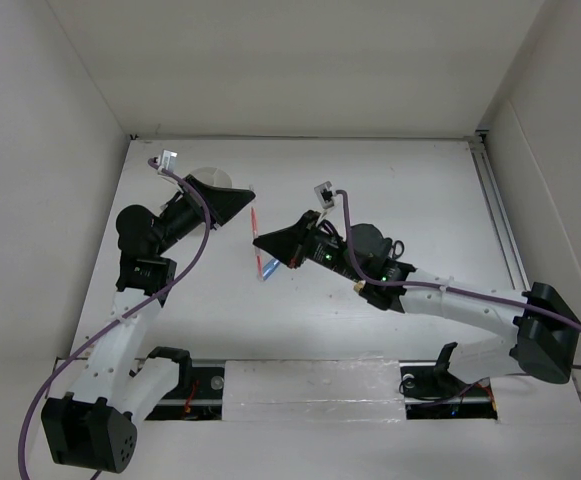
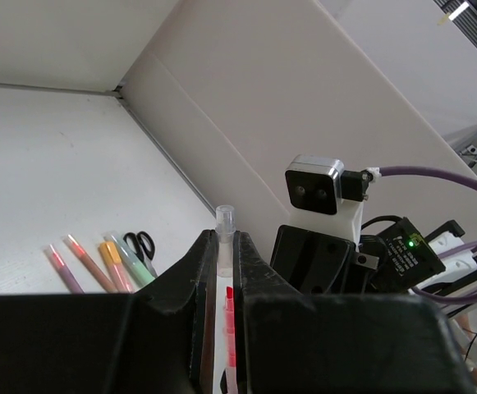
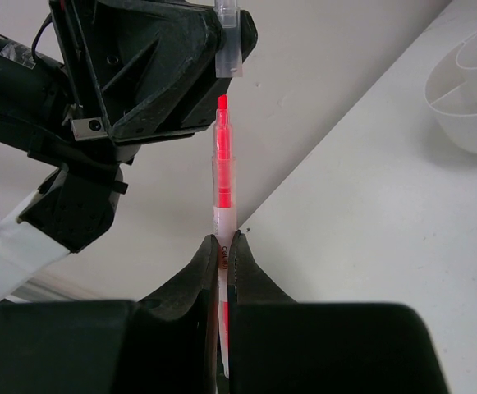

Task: Sort the stationery into containers
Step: Close the pen cap on the pen.

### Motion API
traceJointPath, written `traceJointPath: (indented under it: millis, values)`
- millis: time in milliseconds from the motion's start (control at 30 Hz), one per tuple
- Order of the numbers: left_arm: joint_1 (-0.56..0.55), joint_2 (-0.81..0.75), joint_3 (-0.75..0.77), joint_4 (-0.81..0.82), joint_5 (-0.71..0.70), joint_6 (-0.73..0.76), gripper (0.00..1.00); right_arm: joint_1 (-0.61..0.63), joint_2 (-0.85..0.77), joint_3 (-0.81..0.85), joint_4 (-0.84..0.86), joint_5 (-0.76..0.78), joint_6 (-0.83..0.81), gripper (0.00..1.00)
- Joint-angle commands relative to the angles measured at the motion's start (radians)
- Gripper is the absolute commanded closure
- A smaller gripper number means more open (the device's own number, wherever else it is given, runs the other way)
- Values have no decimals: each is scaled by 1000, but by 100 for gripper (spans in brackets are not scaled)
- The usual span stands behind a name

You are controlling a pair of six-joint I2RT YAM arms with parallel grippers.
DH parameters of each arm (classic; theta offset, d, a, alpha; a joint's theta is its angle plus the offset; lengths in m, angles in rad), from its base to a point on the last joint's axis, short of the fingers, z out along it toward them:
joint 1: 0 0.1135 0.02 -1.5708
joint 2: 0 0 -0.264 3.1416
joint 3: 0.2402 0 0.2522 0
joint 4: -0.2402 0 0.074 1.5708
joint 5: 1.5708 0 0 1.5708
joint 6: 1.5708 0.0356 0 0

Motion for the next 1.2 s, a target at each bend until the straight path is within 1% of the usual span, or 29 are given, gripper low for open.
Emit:
traceJointPath:
  millis: [0,367,700,767,833,1000,1167]
  values:
    - [-6,-20,5,68,23,-2,100,11,-11,36,61,16,3,100]
    - [-6,-20,-4,77,32,-2,100,-7,-20,36,61,6,3,100]
    - [-6,-20,-14,117,63,-2,100,-35,-20,36,61,-3,3,100]
    - [-6,-20,-23,117,63,-2,100,-35,-20,47,61,-33,3,100]
    - [-6,-20,-23,117,52,-2,100,-35,-20,56,61,-52,3,100]
    - [-6,-20,-4,88,13,-2,100,-35,-11,44,72,-43,21,100]
    - [4,-1,16,97,12,-11,100,-35,-2,16,107,-43,41,100]
